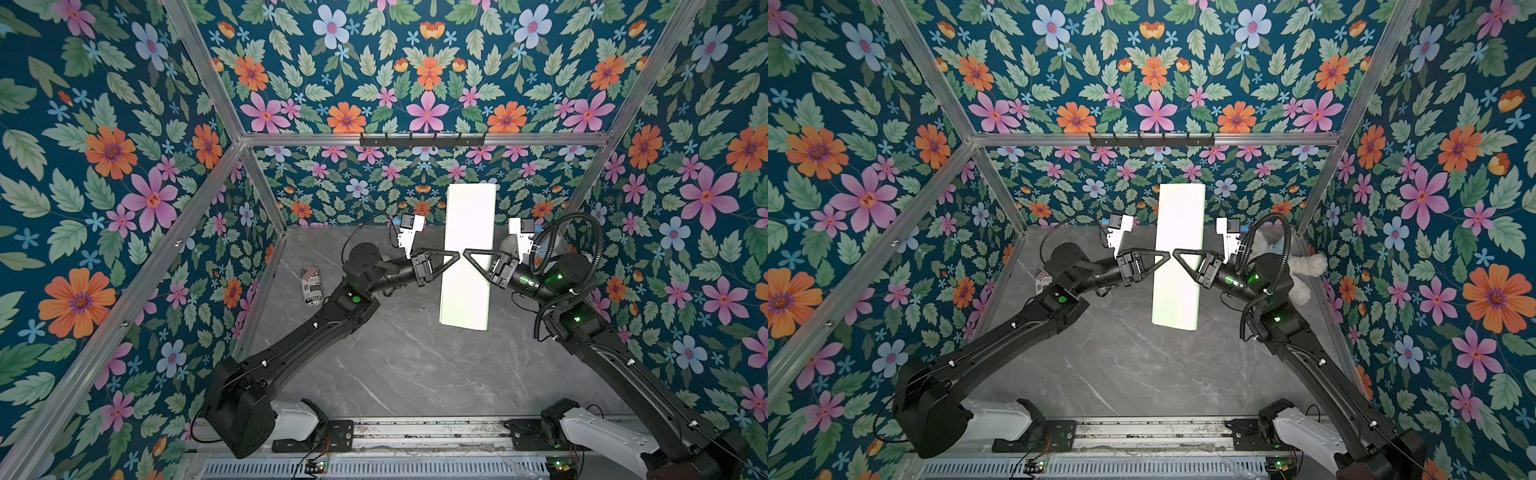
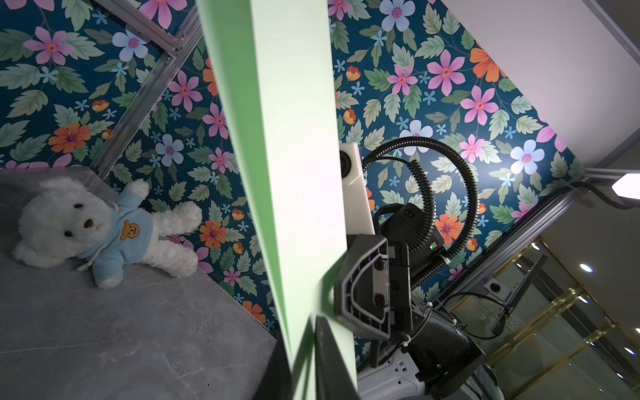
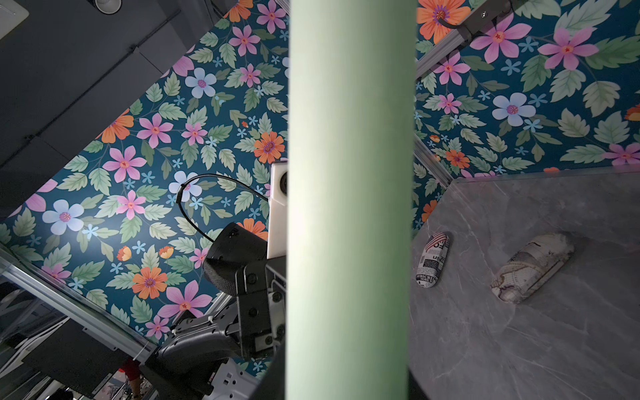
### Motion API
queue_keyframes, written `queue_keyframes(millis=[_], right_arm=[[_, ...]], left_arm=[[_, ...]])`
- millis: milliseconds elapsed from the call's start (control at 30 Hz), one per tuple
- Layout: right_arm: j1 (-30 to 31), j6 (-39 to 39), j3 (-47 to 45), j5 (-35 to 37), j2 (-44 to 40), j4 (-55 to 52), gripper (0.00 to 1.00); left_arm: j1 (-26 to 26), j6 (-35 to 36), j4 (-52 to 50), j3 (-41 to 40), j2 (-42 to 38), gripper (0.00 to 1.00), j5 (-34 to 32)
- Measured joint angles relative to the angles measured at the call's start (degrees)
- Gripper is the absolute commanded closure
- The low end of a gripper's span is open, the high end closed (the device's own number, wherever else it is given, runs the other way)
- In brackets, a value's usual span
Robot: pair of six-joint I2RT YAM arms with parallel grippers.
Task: Fold the rectangular paper in half along the long edge
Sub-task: Fold the paper.
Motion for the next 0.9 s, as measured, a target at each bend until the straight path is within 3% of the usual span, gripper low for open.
queue_keyframes(millis=[433, 667, 900], right_arm=[[-0.1, -0.6, -0.3, -0.1, -0.9, -0.5, 0.64], [-2.9, 2.8, -3.6, -2.8, -1.7, 5.1, 0.66], [-2.9, 4.7, -4.0, -4.3, -1.7, 7.9, 0.7]], left_arm=[[0.0, 0.2, -0.2, 0.0, -0.3, 0.92, 0.0], [0.0, 0.4, -0.2, -0.1, -0.4, 0.91, 0.0], [0.0, 0.9, -0.4, -0.1, -0.6, 0.78, 0.0]])
